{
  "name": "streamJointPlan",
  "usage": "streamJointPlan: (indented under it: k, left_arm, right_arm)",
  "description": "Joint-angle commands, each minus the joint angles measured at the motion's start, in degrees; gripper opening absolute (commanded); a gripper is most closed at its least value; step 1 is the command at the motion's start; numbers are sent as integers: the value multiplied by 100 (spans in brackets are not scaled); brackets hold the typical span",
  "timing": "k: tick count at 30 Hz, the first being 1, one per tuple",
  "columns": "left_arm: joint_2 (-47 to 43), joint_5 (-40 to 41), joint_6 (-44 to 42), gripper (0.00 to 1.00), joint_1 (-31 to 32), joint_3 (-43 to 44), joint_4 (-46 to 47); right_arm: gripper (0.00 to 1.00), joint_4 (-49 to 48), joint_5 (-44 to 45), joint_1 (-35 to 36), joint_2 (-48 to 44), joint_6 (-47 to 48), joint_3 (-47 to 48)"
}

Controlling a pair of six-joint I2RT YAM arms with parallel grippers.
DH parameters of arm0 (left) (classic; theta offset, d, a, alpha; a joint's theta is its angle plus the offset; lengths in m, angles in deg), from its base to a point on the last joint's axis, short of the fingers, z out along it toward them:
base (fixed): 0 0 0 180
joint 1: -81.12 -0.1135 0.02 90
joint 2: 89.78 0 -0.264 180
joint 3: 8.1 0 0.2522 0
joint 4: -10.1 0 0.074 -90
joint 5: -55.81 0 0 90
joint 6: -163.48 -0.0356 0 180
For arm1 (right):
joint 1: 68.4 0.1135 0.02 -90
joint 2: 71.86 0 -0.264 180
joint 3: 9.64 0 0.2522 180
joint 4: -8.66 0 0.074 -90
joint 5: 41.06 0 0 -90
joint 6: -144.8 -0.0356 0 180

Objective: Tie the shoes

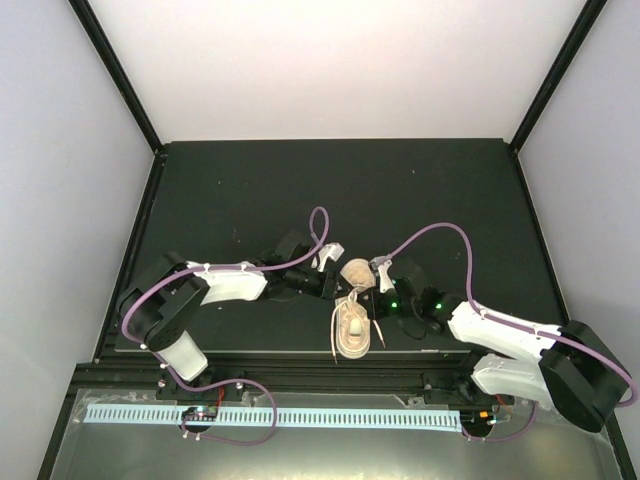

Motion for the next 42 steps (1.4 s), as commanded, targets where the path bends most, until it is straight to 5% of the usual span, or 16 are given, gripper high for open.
streamJointPlan:
  k: [1, 35, 42]
  left_arm:
    - [161, -353, -23, 34, 73, 9, 441]
    - [480, -534, 283, 42, 109, 119, 866]
    - [529, -682, 274, 33, 126, 61, 919]
  right_arm:
    - [2, -142, 111, 16, -12, 59, -41]
    - [2, -110, 50, 13, -112, 69, -78]
    - [2, -110, 57, 18, -114, 69, -90]
